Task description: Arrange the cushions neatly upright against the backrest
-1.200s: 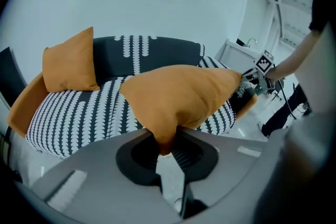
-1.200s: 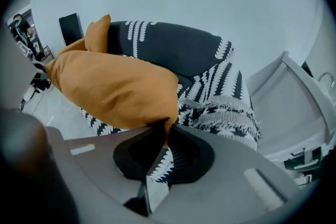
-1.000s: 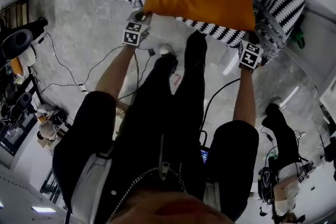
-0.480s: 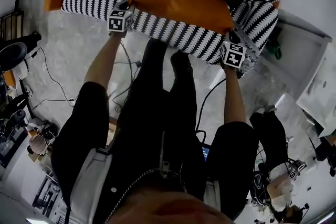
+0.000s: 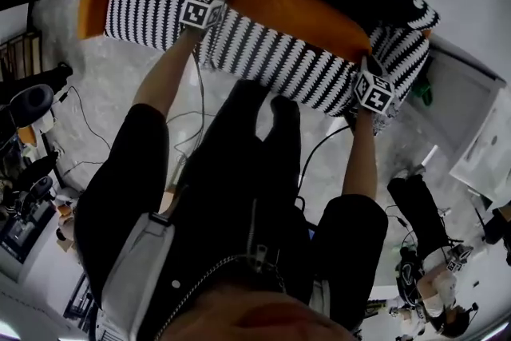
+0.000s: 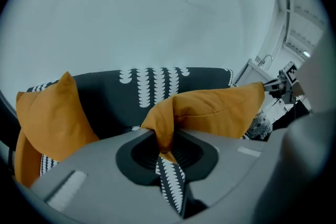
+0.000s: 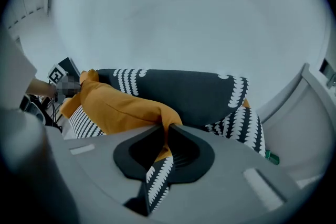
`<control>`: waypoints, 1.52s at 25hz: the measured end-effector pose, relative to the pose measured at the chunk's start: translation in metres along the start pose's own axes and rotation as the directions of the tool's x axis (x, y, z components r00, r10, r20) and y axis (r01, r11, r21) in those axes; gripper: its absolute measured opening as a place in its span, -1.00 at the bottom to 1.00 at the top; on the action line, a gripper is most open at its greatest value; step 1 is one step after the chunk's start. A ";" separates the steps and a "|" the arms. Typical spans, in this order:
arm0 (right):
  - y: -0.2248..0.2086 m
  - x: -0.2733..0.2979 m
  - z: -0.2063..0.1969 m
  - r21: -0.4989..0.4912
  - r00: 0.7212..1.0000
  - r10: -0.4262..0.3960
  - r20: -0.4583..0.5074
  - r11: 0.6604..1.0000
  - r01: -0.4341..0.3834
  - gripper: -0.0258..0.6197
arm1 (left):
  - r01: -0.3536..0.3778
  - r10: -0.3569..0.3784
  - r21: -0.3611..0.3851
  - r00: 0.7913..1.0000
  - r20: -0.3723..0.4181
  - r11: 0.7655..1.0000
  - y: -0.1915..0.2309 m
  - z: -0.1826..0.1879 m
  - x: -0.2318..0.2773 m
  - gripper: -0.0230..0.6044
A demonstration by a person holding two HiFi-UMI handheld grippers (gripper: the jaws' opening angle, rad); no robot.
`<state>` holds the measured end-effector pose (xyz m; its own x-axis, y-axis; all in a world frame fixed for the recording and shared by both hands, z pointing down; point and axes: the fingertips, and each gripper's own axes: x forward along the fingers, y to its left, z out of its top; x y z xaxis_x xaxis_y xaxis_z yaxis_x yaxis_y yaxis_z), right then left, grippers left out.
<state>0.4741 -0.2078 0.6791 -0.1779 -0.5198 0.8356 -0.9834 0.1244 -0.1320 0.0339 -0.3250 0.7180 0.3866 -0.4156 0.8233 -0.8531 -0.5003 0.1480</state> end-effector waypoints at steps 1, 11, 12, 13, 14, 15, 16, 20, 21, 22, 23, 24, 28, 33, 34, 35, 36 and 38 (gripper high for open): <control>0.000 0.004 0.011 0.006 1.000 -0.013 0.004 1.000 0.013 -0.81 | 0.015 -0.015 0.003 1.000 -0.007 1.000 0.005 0.006 0.004 -0.77; -0.032 0.055 0.094 0.101 0.994 -0.106 0.023 0.989 0.104 -0.81 | 0.076 -0.074 0.036 0.997 -0.036 0.996 0.034 0.075 0.045 -0.76; -0.037 0.062 0.101 0.115 0.993 -0.113 0.023 0.987 0.110 -0.80 | 0.066 -0.065 0.037 0.997 -0.034 0.997 0.037 0.081 0.050 -0.76; -0.041 0.069 0.108 0.135 0.993 -0.117 0.025 0.984 0.113 -0.80 | 0.055 -0.054 0.034 0.998 -0.030 0.998 0.040 0.087 0.055 -0.76; -0.046 0.076 0.114 0.161 0.992 -0.122 0.028 0.980 0.116 -0.80 | 0.041 -0.041 0.026 0.999 -0.026 0.999 0.043 0.094 0.060 -0.76; -0.051 0.083 0.120 0.189 0.991 -0.126 0.031 0.975 0.118 -0.80 | 0.025 -0.025 0.017 0.999 -0.022 1.000 0.046 0.100 0.063 -0.75; -0.055 0.088 0.125 0.214 0.991 -0.133 0.034 0.969 0.123 -0.80 | 0.010 -0.009 0.008 1.000 -0.017 1.000 0.049 0.106 0.065 -0.74; -0.067 0.102 0.146 0.230 0.982 -0.184 0.033 0.958 0.172 -0.76 | -0.013 0.013 -0.025 1.000 0.021 1.000 0.062 0.121 0.062 -0.58; -0.072 0.101 0.151 0.231 0.978 -0.206 0.040 0.954 0.191 -0.66 | -0.011 0.012 -0.031 0.999 0.039 0.999 0.063 0.125 0.058 -0.53; -0.078 0.097 0.155 0.240 0.971 -0.234 0.057 0.947 0.215 -0.54 | -0.008 0.010 -0.032 0.998 0.060 0.999 0.063 0.128 0.054 -0.51; -0.086 0.090 0.159 0.256 0.959 -0.269 0.084 0.936 0.240 -0.39 | -0.004 0.007 -0.029 0.996 0.085 1.000 0.063 0.131 0.049 -0.48; -0.093 0.082 0.163 0.281 0.945 -0.306 0.119 0.923 0.264 -0.28 | -0.001 0.004 -0.024 0.994 0.109 1.000 0.062 0.133 0.045 -0.48; -0.089 0.050 0.162 0.381 0.885 -0.384 0.262 0.884 0.271 -0.34 | 0.004 0.000 -0.021 0.985 0.174 1.000 0.061 0.123 0.027 -0.50; -0.019 0.026 0.122 0.362 0.928 -0.243 0.281 0.923 0.132 -0.91 | 0.054 -0.054 0.007 0.982 0.183 0.999 0.037 0.078 -0.006 -0.63; -0.003 0.023 0.113 0.337 0.938 -0.206 0.279 0.936 0.106 -0.91 | 0.060 -0.060 0.004 0.981 0.186 0.998 0.030 0.068 -0.013 -0.68; 0.011 0.022 0.107 0.304 0.944 -0.173 0.281 0.949 0.084 -0.91 | 0.063 -0.061 -0.004 0.978 0.199 0.998 0.024 0.060 -0.020 -0.71; 0.024 0.021 0.104 0.264 0.947 -0.142 0.287 0.962 0.064 -0.91 | 0.063 -0.058 -0.015 0.974 0.218 0.998 0.018 0.053 -0.027 -0.75; 0.057 0.018 0.101 0.187 0.946 -0.078 0.316 0.982 0.019 -0.91 | 0.055 -0.047 -0.023 0.964 0.261 0.998 0.007 0.041 -0.046 -0.85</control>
<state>0.4117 -0.2950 0.6329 -0.1024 -0.7681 0.6321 -0.9759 -0.0456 -0.2134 0.0241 -0.3402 0.6587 0.5042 -0.5759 0.6436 -0.8386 -0.5046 0.2054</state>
